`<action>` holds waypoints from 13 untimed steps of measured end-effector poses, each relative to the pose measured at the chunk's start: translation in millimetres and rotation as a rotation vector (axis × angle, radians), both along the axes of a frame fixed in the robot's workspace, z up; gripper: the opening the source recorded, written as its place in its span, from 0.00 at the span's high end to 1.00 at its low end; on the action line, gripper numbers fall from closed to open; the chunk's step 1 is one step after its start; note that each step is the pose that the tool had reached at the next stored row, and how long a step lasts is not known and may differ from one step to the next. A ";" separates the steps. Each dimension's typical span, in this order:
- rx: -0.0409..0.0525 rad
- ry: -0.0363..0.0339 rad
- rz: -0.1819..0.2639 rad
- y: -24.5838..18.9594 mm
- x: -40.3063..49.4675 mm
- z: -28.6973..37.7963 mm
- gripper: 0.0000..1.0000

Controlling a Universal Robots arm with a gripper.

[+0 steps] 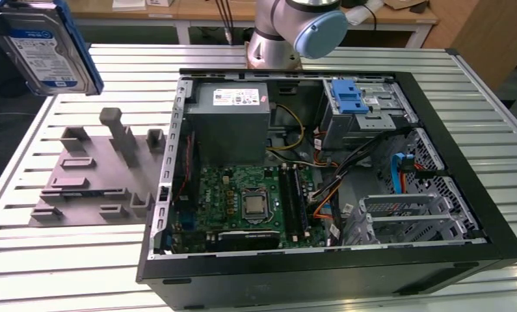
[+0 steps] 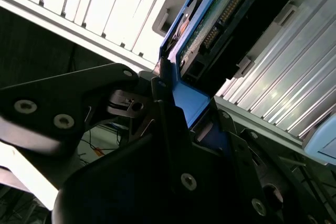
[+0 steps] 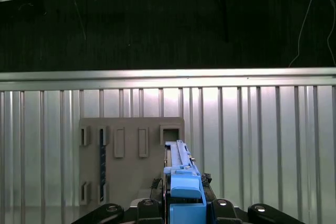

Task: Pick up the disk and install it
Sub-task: 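Pick up the disk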

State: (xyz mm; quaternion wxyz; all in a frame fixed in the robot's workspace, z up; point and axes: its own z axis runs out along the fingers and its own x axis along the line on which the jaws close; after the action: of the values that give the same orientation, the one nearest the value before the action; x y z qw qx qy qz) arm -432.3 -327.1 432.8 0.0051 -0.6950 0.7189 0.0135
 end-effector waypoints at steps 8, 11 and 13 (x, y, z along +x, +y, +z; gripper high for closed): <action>0.0000 -0.0001 0.000 0.1 0.0 8.6 0.64; 0.0000 0.0000 0.000 0.2 0.0 12.4 0.64; 0.0000 0.0001 0.000 0.3 0.0 15.3 0.64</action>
State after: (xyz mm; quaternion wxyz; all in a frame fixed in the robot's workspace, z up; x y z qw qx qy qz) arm -432.3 -326.8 448.1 0.0051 -0.6950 0.7189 0.0135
